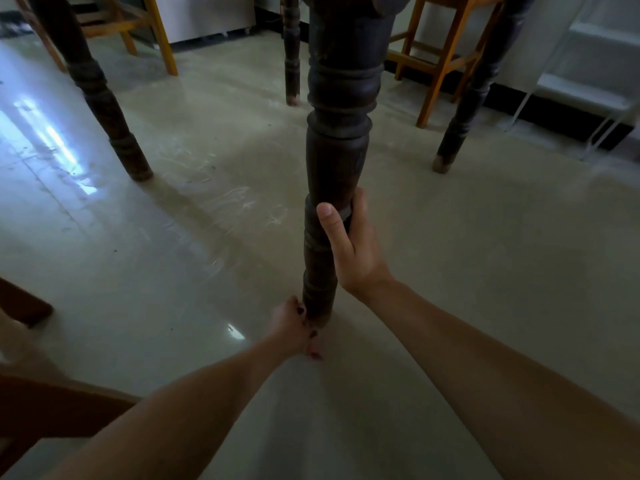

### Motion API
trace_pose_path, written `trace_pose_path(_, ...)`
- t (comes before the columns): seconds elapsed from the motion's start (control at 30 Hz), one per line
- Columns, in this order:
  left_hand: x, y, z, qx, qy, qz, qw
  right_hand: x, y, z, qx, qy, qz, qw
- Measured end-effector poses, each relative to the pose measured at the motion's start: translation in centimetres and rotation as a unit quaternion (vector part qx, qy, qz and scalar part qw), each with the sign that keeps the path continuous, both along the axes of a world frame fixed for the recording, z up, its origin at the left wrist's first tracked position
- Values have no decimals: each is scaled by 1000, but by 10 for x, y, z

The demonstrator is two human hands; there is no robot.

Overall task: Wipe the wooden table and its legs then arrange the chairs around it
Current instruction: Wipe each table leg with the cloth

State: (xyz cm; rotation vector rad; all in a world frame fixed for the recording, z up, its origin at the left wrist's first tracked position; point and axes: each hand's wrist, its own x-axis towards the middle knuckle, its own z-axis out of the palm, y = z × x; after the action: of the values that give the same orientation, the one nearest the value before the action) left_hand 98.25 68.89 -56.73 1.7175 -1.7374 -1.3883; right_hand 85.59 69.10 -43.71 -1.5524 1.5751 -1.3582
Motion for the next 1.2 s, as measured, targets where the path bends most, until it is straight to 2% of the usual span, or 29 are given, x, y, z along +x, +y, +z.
trace_pose_path(0.1, -7, 23, -2, 119, -11, -183, 976, 0, 1, 0, 2, 7, -3, 1000)
trace_pose_path(0.2, 2, 20, 7, 146, -32, -214, 965, -2, -1, -2, 1, 16, -4, 1000)
trace_pose_path(0.33, 30, 5, 32, 113, -56, -137, 982, -5, 0, -1, -3, 34, 1, 999)
trace_pose_path(0.47, 61, 10, 54, 45, -78, -20, 996, -10, 3, 9, 30, 44, -2, 999)
trace_pose_path(0.53, 74, 27, 65, 26, -49, 53, 997, -10, 6, 18, 66, 74, -4, 995)
trace_pose_path(0.63, 87, 63, 95, 15, -43, 115, 992, -11, 9, 38, 172, 130, 11, 977)
trace_pose_path(0.77, 97, 112, 161, 14, -96, 131, 987, -20, 36, 69, 324, 185, 57, 926)
trace_pose_path(0.87, 102, 140, 227, 38, -126, 136, 982, -26, 89, 96, 456, 274, 134, 836)
trace_pose_path(0.97, 107, 161, 298, 64, -121, 146, 980, -23, 143, 145, 551, 282, 165, 768)
trace_pose_path(1.1, 125, 171, 399, 82, -110, 138, 981, -1, 177, 249, 600, 310, 211, 706)
trace_pose_path(1.2, 152, 165, 486, 71, -115, 144, 980, 28, 170, 340, 572, 363, 239, 696)
